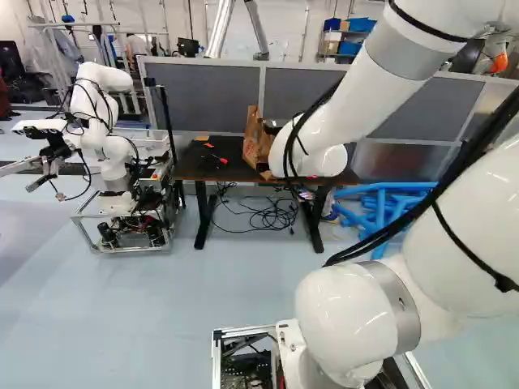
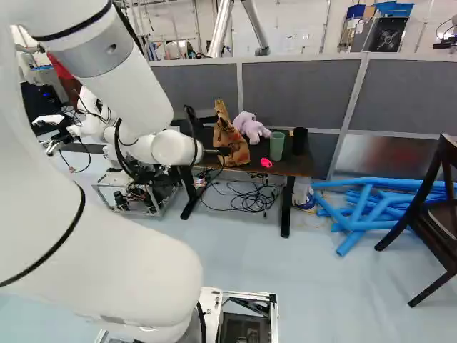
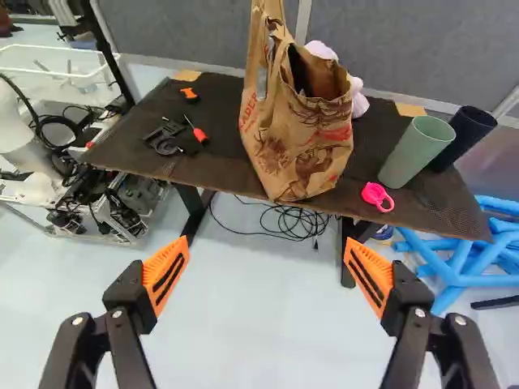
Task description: Pick up the bag on the ground and place it on the table
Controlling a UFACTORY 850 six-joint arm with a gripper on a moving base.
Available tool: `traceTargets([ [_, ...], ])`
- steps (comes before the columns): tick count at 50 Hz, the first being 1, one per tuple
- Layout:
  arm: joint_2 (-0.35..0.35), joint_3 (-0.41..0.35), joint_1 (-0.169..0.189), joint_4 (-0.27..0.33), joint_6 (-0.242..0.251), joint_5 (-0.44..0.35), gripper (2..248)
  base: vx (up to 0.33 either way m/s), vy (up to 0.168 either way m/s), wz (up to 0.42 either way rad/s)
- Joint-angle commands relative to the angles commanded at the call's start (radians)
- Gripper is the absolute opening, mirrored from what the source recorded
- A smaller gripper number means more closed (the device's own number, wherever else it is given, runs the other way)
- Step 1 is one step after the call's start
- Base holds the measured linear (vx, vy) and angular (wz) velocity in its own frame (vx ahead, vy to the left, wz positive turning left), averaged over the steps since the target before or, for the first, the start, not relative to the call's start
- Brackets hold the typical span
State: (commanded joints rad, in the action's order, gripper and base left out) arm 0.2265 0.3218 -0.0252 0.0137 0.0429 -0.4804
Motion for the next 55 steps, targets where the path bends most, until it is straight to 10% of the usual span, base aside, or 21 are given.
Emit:
traceTargets([
  [55, 0.047, -0.207, 0.022, -0.012, -0.038, -0.346, 247, 0.0, 0.0, 0.0],
])
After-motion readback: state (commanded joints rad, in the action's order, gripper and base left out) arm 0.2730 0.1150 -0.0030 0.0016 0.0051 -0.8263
